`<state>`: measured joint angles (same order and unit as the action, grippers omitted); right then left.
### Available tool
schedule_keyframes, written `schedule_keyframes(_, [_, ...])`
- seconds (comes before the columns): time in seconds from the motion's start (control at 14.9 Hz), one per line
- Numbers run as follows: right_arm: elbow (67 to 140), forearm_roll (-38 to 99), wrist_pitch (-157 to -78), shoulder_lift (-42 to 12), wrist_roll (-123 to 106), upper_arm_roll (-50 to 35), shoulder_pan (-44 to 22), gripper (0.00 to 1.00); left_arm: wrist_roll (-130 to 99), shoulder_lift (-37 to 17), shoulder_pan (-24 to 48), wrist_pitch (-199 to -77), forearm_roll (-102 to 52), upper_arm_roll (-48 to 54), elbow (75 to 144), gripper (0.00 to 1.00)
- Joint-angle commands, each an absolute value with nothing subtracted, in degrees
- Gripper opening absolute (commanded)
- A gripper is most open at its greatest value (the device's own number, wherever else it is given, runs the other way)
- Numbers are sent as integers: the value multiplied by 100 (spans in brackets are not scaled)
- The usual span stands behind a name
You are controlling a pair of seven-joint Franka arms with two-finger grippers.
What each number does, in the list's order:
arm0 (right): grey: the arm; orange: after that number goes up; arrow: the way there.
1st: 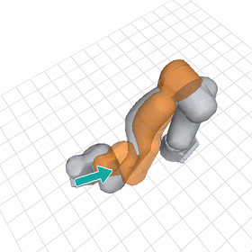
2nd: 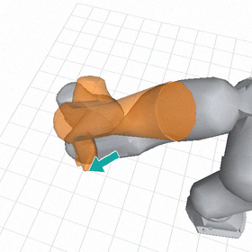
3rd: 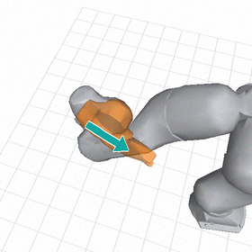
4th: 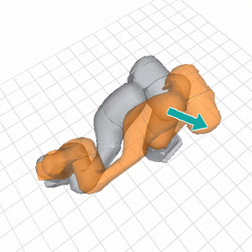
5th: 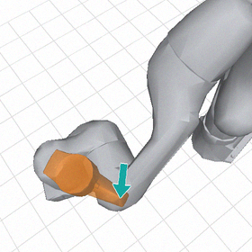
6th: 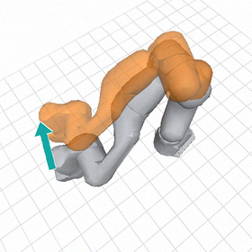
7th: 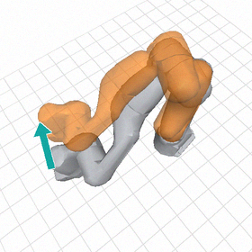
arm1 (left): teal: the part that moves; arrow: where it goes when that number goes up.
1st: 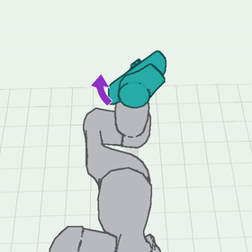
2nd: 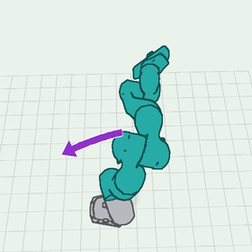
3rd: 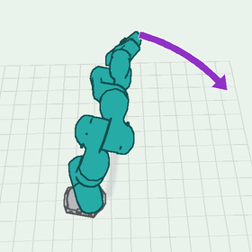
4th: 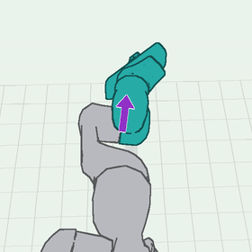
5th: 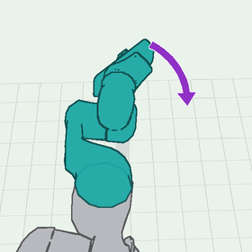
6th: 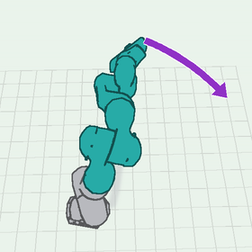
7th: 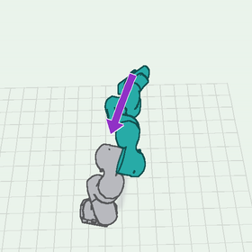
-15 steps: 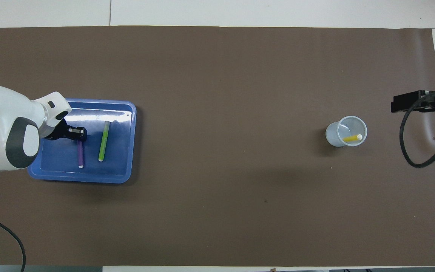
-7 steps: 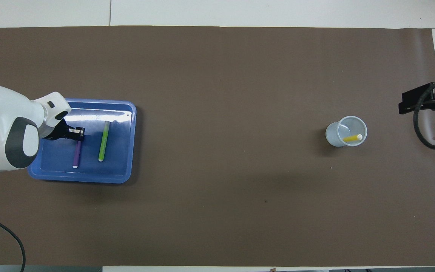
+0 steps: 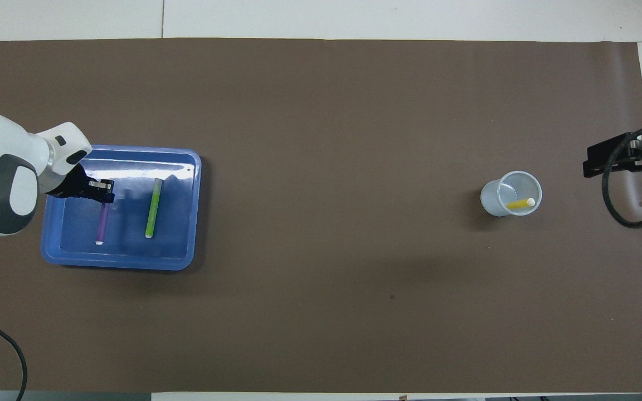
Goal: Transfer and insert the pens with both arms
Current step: 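Grasp the purple pen in the tray with the left gripper, then lift the purple pen with the left gripper while the right gripper approaches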
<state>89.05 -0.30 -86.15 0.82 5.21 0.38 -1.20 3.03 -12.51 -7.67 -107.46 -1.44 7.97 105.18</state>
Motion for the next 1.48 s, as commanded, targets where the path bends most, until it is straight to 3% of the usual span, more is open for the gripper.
schedule_keyframes(0.0, [9255, 0, -8833, 343, 606, 9, -97, 100, -637, -1275, -546, -9672, -262, 826, 9627, 0])
schedule_keyframes(0.2, [9229, 9, -8833, 334, 633, 0, -105, 100, -2454, -1196, -396, -8966, -1219, 852, 9106, 0])
schedule_keyframes(0.61, [9185, 114, -8824, 343, 624, 0, -105, 100, -5911, -466, -317, -9052, -3319, 1142, 9562, 0])
schedule_keyframes(0.74, [9185, 542, -8833, 351, 624, -35, -105, 100, -6685, -291, -246, -9385, -4031, 1151, 9938, 0])
schedule_keyframes(1.08, [9246, 2256, -9061, 360, 694, -123, -184, 100, -6952, 649, 130, -10500, -5763, 1151, 11651, 0])
schedule_keyframes(1.41, [9675, 3241, -10323, 492, 1966, -123, -956, 100, -7172, 1195, 982, -11793, -6652, 1151, 12717, 0])
